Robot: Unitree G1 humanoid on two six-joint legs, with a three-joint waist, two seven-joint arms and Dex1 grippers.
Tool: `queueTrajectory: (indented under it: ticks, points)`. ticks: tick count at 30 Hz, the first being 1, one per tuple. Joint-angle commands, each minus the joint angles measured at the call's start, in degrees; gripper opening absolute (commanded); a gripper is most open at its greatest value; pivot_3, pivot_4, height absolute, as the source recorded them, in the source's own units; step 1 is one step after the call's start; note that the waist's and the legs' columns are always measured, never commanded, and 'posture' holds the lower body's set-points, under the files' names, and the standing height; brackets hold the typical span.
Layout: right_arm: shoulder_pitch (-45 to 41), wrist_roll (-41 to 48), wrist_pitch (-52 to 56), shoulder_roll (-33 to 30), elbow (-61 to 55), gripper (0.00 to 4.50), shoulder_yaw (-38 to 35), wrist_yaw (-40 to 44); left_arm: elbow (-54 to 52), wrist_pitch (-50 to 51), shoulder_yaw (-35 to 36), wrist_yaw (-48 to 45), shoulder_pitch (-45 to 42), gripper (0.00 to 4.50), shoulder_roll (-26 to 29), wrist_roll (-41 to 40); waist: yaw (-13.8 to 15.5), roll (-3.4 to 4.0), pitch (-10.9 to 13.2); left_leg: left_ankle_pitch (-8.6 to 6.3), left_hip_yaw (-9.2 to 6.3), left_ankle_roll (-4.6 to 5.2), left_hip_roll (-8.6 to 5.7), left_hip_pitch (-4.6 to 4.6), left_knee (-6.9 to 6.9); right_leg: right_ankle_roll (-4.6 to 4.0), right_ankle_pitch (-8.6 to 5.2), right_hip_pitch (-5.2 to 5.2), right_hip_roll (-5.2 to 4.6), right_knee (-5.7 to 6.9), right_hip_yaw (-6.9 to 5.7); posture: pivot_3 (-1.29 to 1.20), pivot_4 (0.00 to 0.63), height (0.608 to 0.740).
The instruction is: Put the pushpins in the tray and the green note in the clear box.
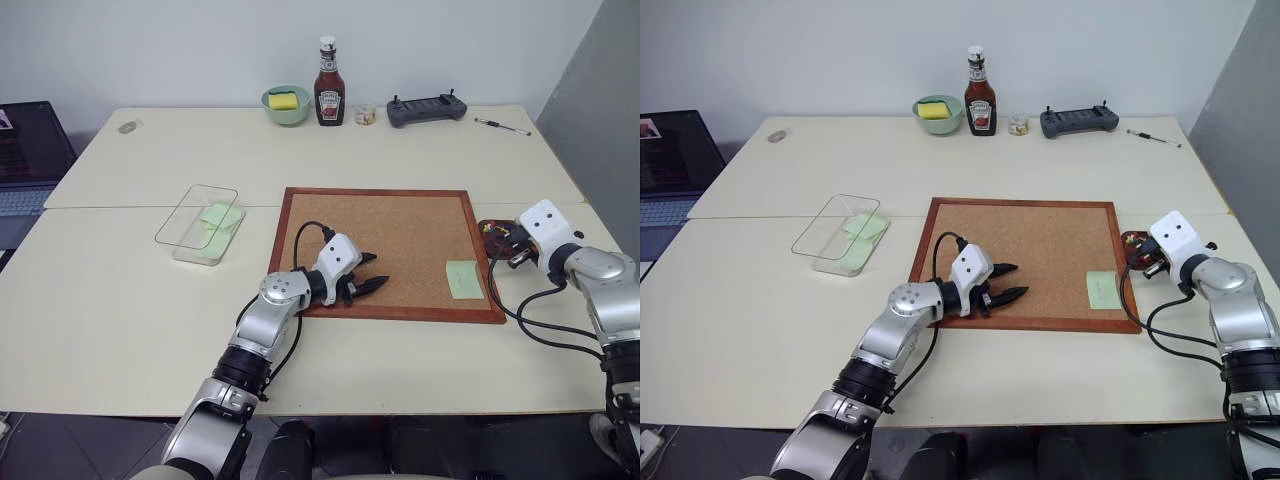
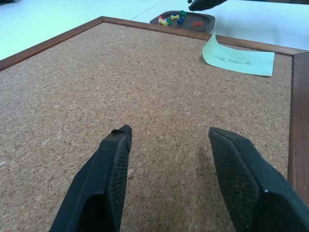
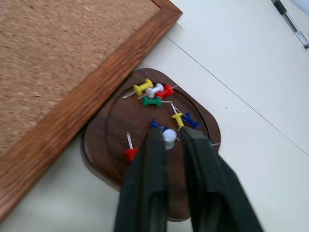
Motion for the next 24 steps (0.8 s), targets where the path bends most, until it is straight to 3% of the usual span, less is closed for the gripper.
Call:
queueTrajectory:
  ticks: [1,11,24]
  points:
    - [-1.7,-0.4,-0.5,0.5,0.2,1.58,-0.8,-0.7,-2.5,-1.4,-0.1,0.4,-0.2,2.70,0.1,0.1,0.0,0.00,0.0,0.00,0.00,0.00,0.00,0.00,0.00,0.00,0.00,0.00,0.00,0.00,0.00,0.00,0.150,0.740]
    - [0.5,2.1,2.9,-1.0,-5.8,3.71,-4.6,0.6,-1.9,-1.4,-0.3,0.7,-1.4,2.70,-0.4,0.0,0.0,0.00,0.0,0.00,0.01,0.00,0.00,0.00,0.00,0.00,0.00,0.00,0.00,0.00,0.00,0.00,0.150,0.740]
    - [22.5,25.5,23.5,-8.4,-37.8,3.78,-16.2,20.0,1.7,2.7,-1.4,-5.6,-8.9,2.70,-2.9,-2.3,0.1,-0.14,0.1,-0.01,-0.05,0.01,-0.04,-0.11,0.02,0.01,0.00,0.04,-0.02,-0.07,-0.07,0.00,0.150,0.740]
